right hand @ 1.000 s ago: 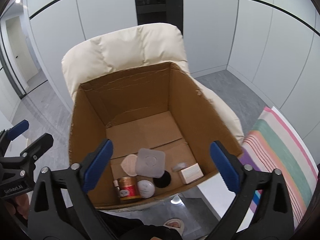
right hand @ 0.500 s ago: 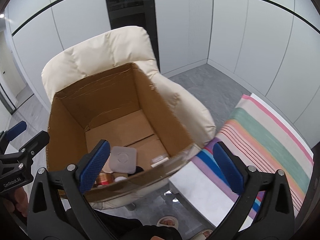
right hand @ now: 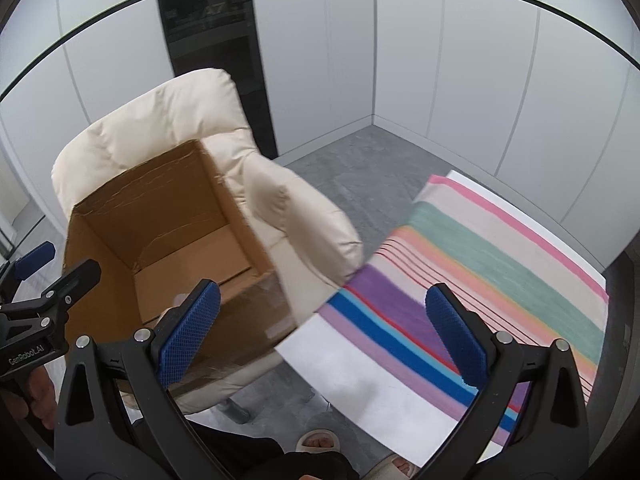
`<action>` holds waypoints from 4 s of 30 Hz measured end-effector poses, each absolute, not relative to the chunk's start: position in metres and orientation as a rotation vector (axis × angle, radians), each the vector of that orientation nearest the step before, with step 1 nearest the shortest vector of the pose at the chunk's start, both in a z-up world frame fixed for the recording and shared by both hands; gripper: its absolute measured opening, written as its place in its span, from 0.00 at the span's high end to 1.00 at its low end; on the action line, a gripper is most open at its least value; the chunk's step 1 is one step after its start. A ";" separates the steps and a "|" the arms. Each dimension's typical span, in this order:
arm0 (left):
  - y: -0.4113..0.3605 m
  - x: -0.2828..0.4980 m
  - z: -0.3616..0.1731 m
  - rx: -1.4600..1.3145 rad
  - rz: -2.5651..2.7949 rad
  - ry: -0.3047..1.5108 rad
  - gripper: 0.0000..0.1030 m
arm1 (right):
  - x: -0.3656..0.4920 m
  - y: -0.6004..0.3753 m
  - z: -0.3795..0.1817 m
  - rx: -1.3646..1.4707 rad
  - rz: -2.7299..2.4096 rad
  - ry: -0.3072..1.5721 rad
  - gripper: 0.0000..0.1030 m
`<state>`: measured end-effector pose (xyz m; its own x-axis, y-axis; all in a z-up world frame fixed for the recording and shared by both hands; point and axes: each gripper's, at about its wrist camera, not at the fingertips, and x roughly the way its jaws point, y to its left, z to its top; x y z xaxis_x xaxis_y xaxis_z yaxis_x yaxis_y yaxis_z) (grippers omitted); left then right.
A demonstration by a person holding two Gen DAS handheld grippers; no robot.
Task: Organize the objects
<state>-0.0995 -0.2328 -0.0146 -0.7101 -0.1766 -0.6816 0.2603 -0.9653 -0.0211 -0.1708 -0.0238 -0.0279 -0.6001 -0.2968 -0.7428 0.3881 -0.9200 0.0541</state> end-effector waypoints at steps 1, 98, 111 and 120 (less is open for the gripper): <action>-0.228 -0.102 -0.015 1.063 -2.707 0.165 0.00 | -0.172 -0.019 -0.028 1.141 -2.514 0.153 0.00; -0.023 -0.013 -0.008 1.311 -2.839 -0.098 0.00 | -0.042 0.199 -0.018 1.351 -2.753 0.012 0.00; -0.024 -0.013 -0.007 1.300 -2.843 -0.104 0.00 | -0.042 0.201 -0.017 1.347 -2.755 0.017 0.00; -0.022 -0.012 -0.007 1.298 -2.842 -0.107 0.00 | -0.042 0.200 -0.017 1.346 -2.753 0.017 0.00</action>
